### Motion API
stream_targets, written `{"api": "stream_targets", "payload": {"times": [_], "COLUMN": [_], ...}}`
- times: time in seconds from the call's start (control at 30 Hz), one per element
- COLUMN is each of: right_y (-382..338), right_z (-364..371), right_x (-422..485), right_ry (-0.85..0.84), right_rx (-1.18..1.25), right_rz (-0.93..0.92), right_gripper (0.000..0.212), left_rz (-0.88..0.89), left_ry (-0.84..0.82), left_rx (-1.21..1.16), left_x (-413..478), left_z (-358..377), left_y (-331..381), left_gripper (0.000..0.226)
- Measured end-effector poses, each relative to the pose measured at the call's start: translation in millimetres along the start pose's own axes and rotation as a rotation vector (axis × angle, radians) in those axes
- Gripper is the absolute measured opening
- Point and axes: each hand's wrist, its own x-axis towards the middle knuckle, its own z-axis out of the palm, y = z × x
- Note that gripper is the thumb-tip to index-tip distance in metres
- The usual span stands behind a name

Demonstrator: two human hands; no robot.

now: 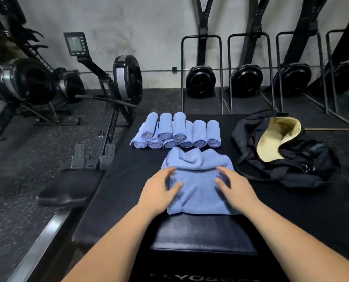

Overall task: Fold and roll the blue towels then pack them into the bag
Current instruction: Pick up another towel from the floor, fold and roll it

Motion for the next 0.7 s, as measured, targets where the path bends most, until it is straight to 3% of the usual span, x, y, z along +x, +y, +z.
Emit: {"api": "stream_targets", "payload": {"times": [0.13, 0.3, 0.43, 0.5, 0.6, 0.7], "right_y": [20, 18, 10, 6, -7, -3], "right_z": [27, 28, 24, 23, 18, 23], "right_x": [-31, -46, -70, -80, -95, -112], "right_ry": [-0.028, -0.136, -0.178, -0.164, -0.065, -0.005], "right_rx": [-0.354, -0.58, -0.617, -0.622, -0.66, -0.586], "right_rz": [-0.155, -0.148, -0.104, -0.075, -0.133, -0.313], "right_gripper": [0.063, 0.106, 0.113, 0.107, 0.08, 0.06], "left_rz": [0.16, 0.039, -0.073, -0.146, -0.184, -0.136], "left_ry": [0.07, 0.113, 0.1, 0.117, 0.168, 0.161], "left_rx": [0.207, 0.161, 0.104, 0.044, 0.011, 0.112], "left_x": [-43, -66, -88, -97, -110, -120], "left_z": [21, 13, 1, -4, -2, 7], "left_y": [-8, -9, -4, -2, -1, 2], "left_gripper": [0.06, 0.049, 0.049, 0.041, 0.022, 0.033]}}
